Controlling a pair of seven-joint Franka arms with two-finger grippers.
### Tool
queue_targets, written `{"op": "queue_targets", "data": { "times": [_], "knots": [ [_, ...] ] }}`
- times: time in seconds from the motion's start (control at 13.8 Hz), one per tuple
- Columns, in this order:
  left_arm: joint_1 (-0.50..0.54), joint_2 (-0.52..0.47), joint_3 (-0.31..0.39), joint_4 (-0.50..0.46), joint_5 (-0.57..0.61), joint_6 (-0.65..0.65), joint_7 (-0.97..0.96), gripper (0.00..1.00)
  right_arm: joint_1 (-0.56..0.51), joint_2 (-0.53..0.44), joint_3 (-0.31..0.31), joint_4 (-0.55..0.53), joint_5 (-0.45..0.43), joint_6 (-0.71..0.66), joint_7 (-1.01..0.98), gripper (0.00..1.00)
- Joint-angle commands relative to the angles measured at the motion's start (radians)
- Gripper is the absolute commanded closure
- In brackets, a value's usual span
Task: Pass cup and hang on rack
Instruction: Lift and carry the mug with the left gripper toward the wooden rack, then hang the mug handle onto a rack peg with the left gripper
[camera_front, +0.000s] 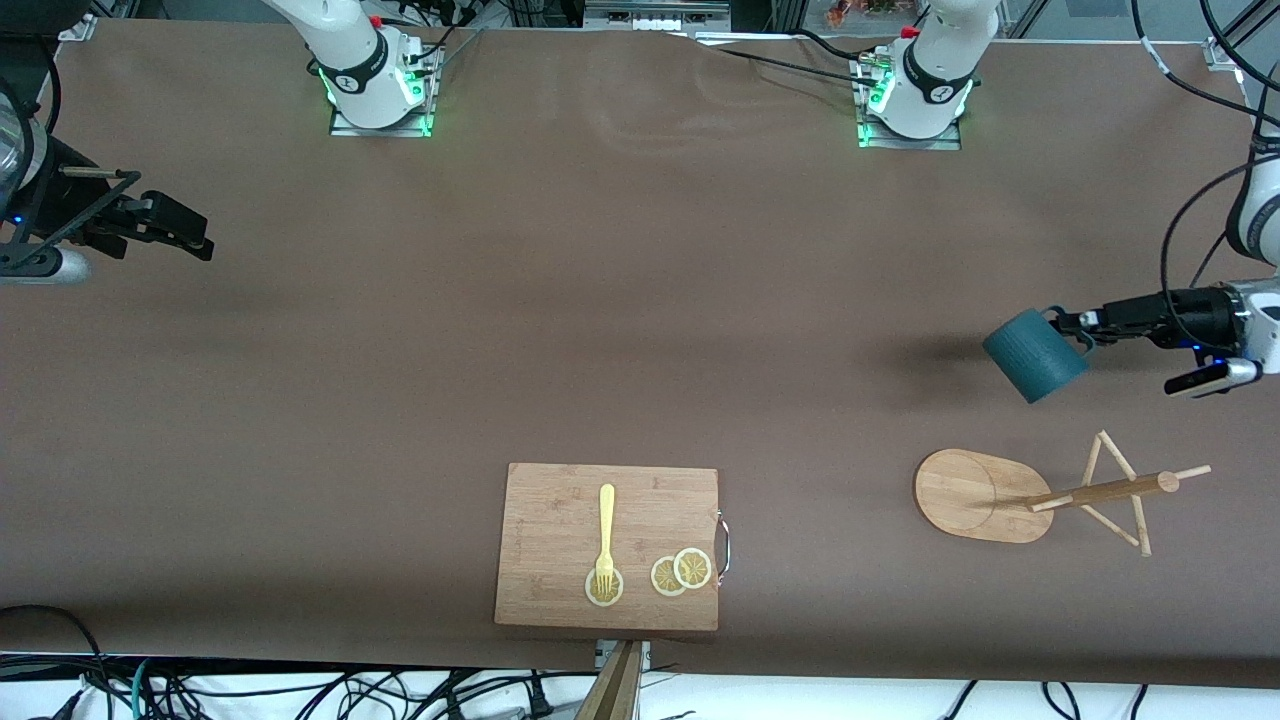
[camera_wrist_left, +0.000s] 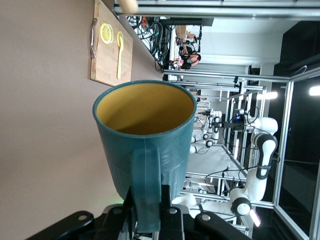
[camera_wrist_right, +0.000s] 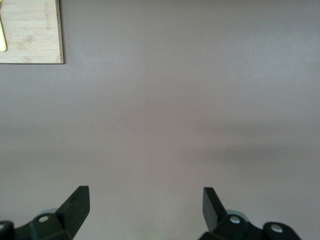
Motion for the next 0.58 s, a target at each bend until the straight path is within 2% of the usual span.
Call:
{"op": "queue_targets", "data": {
  "times": [0.0, 0.51],
  "knots": [
    [0.023, 0.078, -0.012, 0.067, -0.066, -0.041, -0.095, 1.0, -0.003, 0.01, 0.002, 0.029, -0.009, -0.023, -0.013, 0.0],
    [0.01, 0.149, -0.012, 0.234, -0.074, -0.039, -0.392, 1.0, -0.003, 0.01, 0.002, 0.03, -0.009, -0.023, -0.013, 0.0]
  ]
}}
